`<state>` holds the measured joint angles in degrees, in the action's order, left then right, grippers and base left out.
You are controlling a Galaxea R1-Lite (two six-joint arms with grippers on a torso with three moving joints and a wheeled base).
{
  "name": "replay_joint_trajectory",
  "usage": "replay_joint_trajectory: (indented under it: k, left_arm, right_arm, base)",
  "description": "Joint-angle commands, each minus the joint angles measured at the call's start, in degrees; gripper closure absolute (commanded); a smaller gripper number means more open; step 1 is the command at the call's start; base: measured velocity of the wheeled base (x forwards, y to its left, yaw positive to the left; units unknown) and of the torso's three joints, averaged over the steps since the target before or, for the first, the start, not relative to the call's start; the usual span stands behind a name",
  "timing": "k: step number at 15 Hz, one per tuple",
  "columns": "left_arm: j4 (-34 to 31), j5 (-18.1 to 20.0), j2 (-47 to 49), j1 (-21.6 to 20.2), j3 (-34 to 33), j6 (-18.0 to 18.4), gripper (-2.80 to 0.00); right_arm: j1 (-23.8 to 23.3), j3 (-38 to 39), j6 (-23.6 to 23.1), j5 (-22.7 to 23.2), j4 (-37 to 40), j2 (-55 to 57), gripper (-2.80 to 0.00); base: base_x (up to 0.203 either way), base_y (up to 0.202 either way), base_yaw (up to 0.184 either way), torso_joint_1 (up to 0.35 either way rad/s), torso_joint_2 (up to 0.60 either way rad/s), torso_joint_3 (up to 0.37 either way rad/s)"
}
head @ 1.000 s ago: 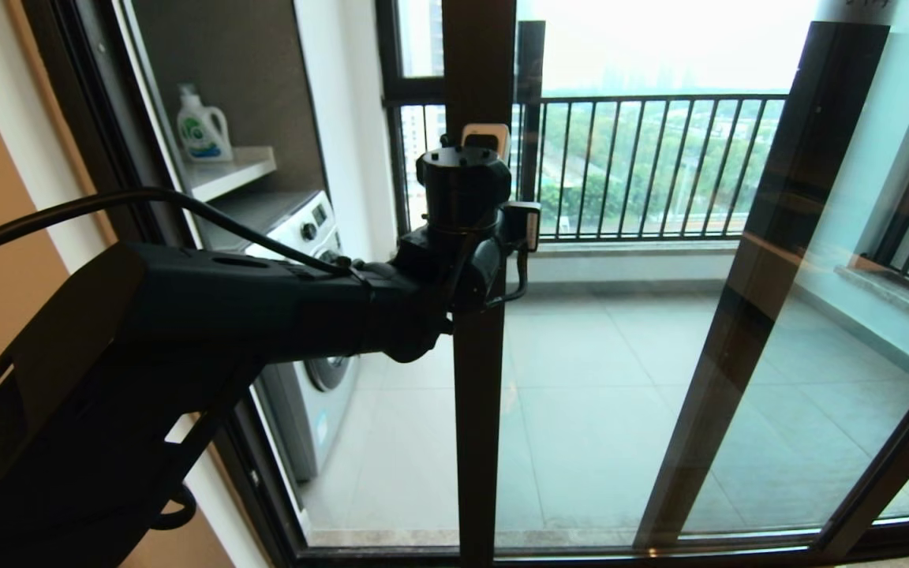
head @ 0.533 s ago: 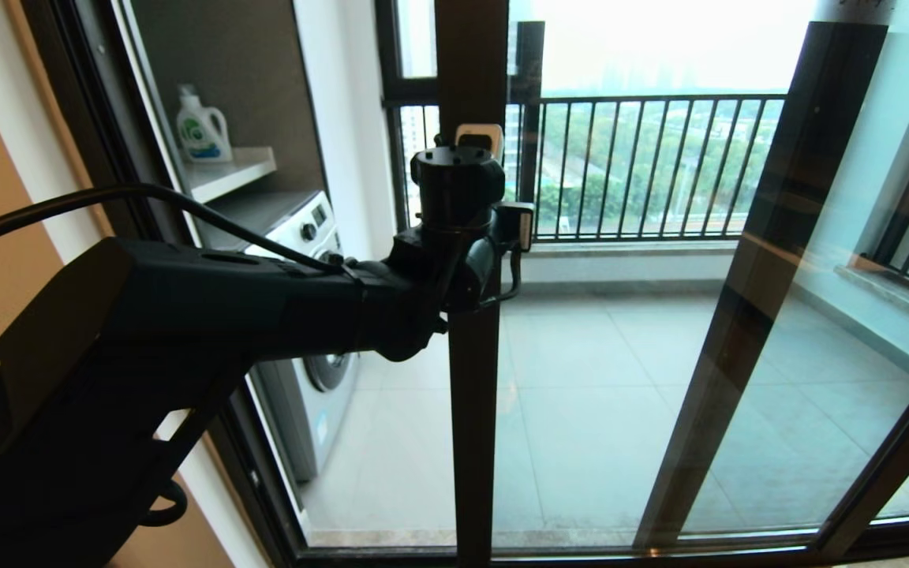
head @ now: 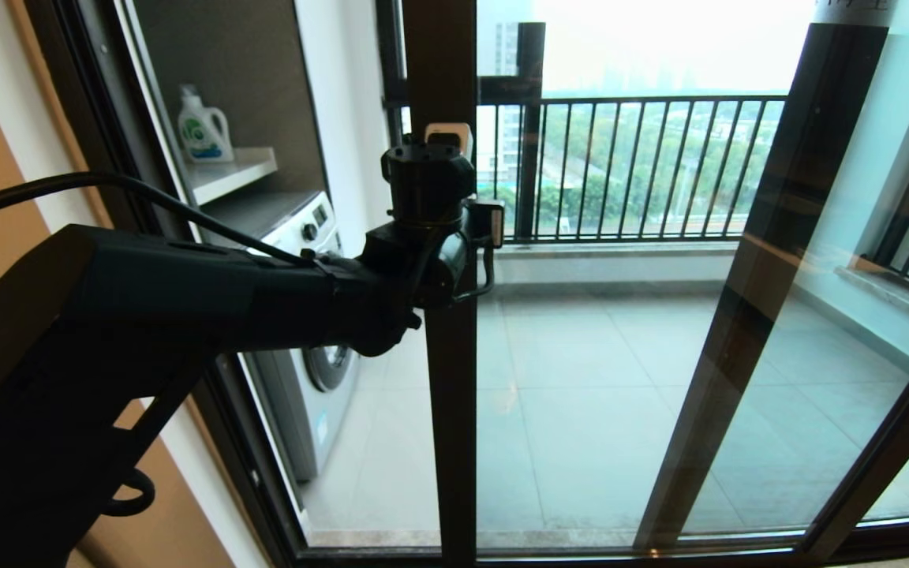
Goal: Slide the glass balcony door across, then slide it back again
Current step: Close the slid door
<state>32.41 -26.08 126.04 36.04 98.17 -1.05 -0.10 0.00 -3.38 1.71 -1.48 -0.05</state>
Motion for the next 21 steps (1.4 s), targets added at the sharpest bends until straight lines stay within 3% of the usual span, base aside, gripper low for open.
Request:
replay_joint_trajectory:
  k: [1, 8, 15, 21]
  left_arm:
    - [0.1, 0.1, -3.2, 0.0, -3.0, -0.6, 0.0]
    - [0.2, 0.0, -11.0, -2.7, -14.7, -2.8, 0.0]
    - [6.0, 0.5, -11.9, -8.8, -16.9, -2.5, 0.0]
    - [6.5, 0.4, -12.9, -9.5, -19.1, -2.6, 0.0]
  right_arm:
    - [0.0, 0.7, -0.1, 0.0, 0.0, 0.0, 0.0]
    - [0.0, 0.7, 0.0, 0.0, 0.0, 0.0, 0.0]
    - [0.0, 0.7, -0.1, 0.0, 0.0, 0.0, 0.0]
    - [0.0, 0.7, 0.0, 0.0, 0.0, 0.0, 0.0]
  base:
    - [0.0, 0.0, 0.0, 0.0, 0.0, 0.0]
    - [0.0, 0.0, 0.0, 0.0, 0.0, 0.0]
    - [0.0, 0.0, 0.0, 0.0, 0.0, 0.0]
    - [0.0, 0.0, 0.0, 0.0, 0.0, 0.0]
